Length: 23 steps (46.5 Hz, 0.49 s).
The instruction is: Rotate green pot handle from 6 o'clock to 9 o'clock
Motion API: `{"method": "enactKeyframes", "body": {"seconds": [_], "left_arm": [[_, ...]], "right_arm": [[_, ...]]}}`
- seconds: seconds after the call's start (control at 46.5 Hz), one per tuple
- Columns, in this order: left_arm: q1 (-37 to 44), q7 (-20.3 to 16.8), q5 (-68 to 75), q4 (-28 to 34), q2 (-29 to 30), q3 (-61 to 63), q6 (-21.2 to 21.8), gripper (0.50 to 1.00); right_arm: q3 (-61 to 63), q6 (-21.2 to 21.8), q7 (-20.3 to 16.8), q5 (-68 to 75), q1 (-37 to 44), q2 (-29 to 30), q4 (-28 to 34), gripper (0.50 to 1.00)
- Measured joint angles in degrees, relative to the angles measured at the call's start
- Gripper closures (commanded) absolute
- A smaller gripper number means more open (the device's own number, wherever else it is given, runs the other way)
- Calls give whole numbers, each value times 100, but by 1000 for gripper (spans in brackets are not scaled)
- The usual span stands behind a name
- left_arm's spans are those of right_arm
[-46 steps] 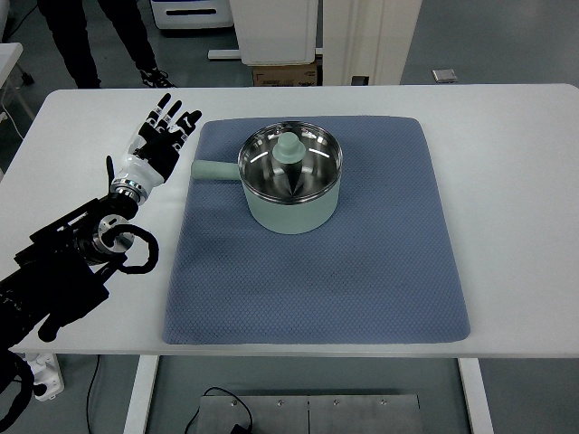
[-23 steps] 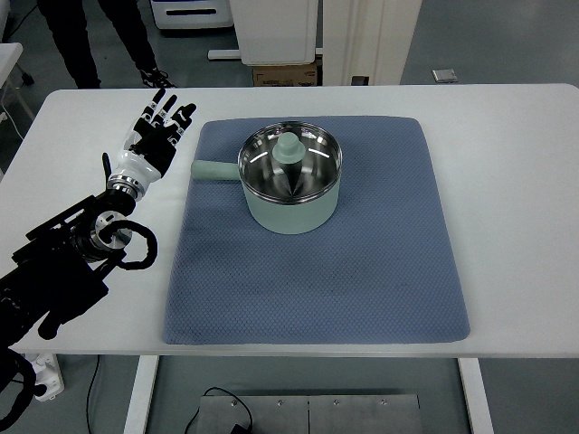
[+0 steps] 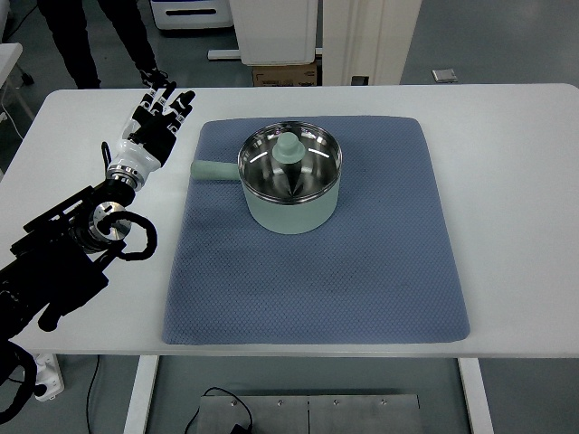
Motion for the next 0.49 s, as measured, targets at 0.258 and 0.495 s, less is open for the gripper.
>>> {"method": "enactKeyframes", "body": {"seconds": [0.258,0.495], "left_arm": [[-131,12,3,0,16,0,-30,500],[-233,12,2,0,5,-6,-78,500]], "right_arm": [[-6,0,-1,-14,21,0,1,500],[-6,0,15,-15,88,0,1,500]]}}
